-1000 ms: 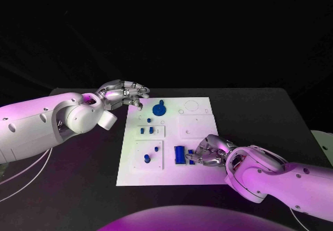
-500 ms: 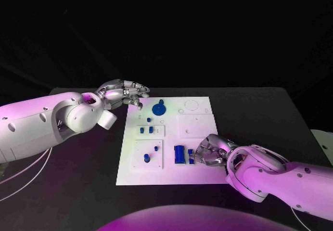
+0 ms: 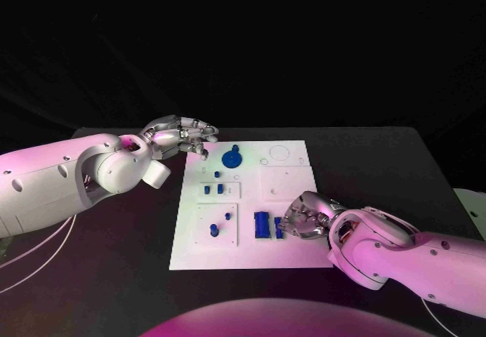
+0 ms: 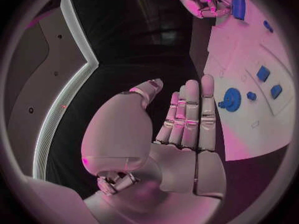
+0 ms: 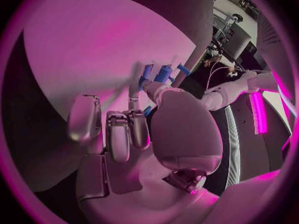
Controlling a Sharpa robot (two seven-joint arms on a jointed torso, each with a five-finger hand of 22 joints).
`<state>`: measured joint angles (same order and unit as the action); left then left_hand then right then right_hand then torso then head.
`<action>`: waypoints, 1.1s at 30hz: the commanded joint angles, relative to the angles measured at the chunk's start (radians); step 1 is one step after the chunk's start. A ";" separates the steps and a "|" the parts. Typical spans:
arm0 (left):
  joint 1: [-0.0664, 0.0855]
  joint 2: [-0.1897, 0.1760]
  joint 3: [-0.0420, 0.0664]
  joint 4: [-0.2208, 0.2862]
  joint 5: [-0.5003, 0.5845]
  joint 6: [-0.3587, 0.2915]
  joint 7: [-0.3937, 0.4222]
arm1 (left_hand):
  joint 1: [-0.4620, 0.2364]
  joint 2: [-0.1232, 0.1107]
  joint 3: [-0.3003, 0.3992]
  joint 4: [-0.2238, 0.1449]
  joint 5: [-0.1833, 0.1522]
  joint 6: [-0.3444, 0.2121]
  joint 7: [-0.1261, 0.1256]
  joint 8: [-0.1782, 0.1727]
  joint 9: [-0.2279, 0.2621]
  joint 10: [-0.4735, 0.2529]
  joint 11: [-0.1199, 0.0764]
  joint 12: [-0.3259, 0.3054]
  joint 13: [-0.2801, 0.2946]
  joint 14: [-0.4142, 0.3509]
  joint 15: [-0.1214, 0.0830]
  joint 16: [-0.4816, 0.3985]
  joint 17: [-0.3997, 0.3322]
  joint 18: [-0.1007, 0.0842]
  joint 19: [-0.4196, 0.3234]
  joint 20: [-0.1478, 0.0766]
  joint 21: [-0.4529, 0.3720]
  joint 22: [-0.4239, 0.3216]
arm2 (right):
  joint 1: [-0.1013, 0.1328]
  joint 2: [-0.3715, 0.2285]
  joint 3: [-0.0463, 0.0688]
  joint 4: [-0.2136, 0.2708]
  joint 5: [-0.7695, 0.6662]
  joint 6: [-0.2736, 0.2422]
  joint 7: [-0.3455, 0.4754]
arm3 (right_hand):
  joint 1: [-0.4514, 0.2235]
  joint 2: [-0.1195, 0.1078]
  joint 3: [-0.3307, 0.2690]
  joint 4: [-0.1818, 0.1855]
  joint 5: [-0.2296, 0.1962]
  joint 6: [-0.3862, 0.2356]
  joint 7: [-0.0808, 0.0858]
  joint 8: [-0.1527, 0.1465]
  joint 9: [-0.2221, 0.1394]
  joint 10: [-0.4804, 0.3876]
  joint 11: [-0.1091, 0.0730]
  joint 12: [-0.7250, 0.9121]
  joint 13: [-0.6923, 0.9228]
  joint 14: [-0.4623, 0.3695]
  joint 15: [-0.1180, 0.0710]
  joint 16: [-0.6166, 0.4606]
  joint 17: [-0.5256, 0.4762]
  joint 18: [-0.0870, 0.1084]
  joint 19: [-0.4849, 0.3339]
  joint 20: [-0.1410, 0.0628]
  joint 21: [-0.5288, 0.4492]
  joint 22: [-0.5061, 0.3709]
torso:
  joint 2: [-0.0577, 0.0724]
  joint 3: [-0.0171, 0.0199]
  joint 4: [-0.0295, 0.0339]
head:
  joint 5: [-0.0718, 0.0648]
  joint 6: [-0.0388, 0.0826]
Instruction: Assemble the parts on the task board
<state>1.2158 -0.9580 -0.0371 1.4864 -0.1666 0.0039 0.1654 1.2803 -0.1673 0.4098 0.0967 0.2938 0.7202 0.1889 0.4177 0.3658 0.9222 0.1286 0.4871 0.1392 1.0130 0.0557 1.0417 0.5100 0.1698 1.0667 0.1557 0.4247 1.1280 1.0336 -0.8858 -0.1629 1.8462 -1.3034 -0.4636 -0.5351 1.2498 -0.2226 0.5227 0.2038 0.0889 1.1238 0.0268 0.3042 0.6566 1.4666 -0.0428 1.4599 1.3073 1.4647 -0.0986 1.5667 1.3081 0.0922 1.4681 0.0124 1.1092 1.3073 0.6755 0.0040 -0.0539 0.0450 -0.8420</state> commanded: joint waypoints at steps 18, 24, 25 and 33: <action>-0.002 0.020 -0.020 -0.024 0.039 -0.073 0.089 | 0.027 0.013 0.010 0.004 0.016 0.004 -0.003 0.025 0.004 0.008 -0.008 0.016 0.000 -0.004 -0.005 0.009 -0.004 0.013 0.010 0.001 -0.004 -0.005 | 0.051 -0.049 -0.003 -0.026 0.125 -0.125 0.267 | -0.065 0.008 -0.232 0.087 0.028 -0.083 0.039 -0.057 -0.002 -0.033 0.033 -0.209 0.052 0.073 0.026 -0.055 0.129 0.026 -0.063 0.023 -0.278 0.092 | -0.045 -0.0180 -0.0088 | -0.011 0.043; -0.014 0.049 -0.029 -0.051 0.119 -0.209 0.225 | 0.034 0.012 0.020 0.010 0.007 0.025 -0.009 0.038 0.000 0.021 -0.012 0.013 -0.006 -0.013 -0.008 -0.006 -0.015 0.012 0.006 -0.003 -0.009 -0.011 | 0.106 -0.010 -0.001 -0.201 0.458 -0.132 0.568 | 0.133 0.019 -0.109 0.036 0.048 -0.192 0.090 -0.119 -0.043 -0.346 0.077 -0.773 -0.343 -0.063 0.066 -0.281 -0.199 0.087 -0.248 0.062 -0.787 -0.072 | -0.079 -0.0315 -0.0106 | -0.010 0.085; -0.018 0.052 -0.029 -0.055 0.130 -0.221 0.238 | 0.035 0.011 0.026 0.015 -0.007 0.026 -0.007 0.034 -0.006 0.014 -0.009 0.000 -0.014 -0.032 -0.004 -0.031 -0.027 0.011 -0.007 -0.002 -0.020 -0.018 | 0.114 0.003 0.000 -0.242 0.525 -0.123 0.607 | 0.180 0.013 -0.052 0.003 0.052 -0.186 0.099 -0.119 -0.051 -0.364 0.088 -0.815 -0.390 -0.099 0.072 -0.342 -0.261 0.088 -0.265 0.067 -0.813 -0.091 | -0.081 -0.0325 -0.0117 | -0.011 0.096; -0.039 0.118 -0.029 -0.147 0.197 -0.277 0.308 | 0.081 -0.001 0.082 0.021 -0.136 0.045 -0.016 -0.047 -0.067 0.053 0.024 -0.190 -0.077 -0.118 0.048 -0.491 -0.205 -0.001 -0.150 0.041 -0.271 -0.253 | 0.144 0.129 0.010 -0.557 0.968 -0.015 0.839 | 0.174 0.011 0.124 -0.172 0.048 -0.169 0.141 -0.141 -0.111 -0.422 0.141 -1.151 -0.762 -0.350 0.124 -0.908 -0.675 0.072 -0.449 0.098 -0.881 -0.083 | -0.103 -0.0319 -0.0066 | -0.010 0.152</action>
<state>1.1778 -0.8453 -0.0671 1.3495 -0.0354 -0.2126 0.3930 1.3507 -0.1709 0.4888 0.1172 0.1618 0.7604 0.1718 0.3731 0.3010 0.9757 0.1474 0.3053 0.0635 0.9030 0.1045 0.5660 0.3102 0.1698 0.9256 0.1945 0.1653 0.8852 1.1762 -0.7657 -0.1536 1.3339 -0.6083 -0.5492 0.1233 1.4339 -0.2137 0.6418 0.0404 0.1266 0.9531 0.1618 0.1680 0.5491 1.0474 0.0904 0.3276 0.7951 1.1254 0.0223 0.6868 0.6463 0.1703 1.0320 0.1084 0.2332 1.2239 0.5844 -0.0279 -0.0636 0.0324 -0.7065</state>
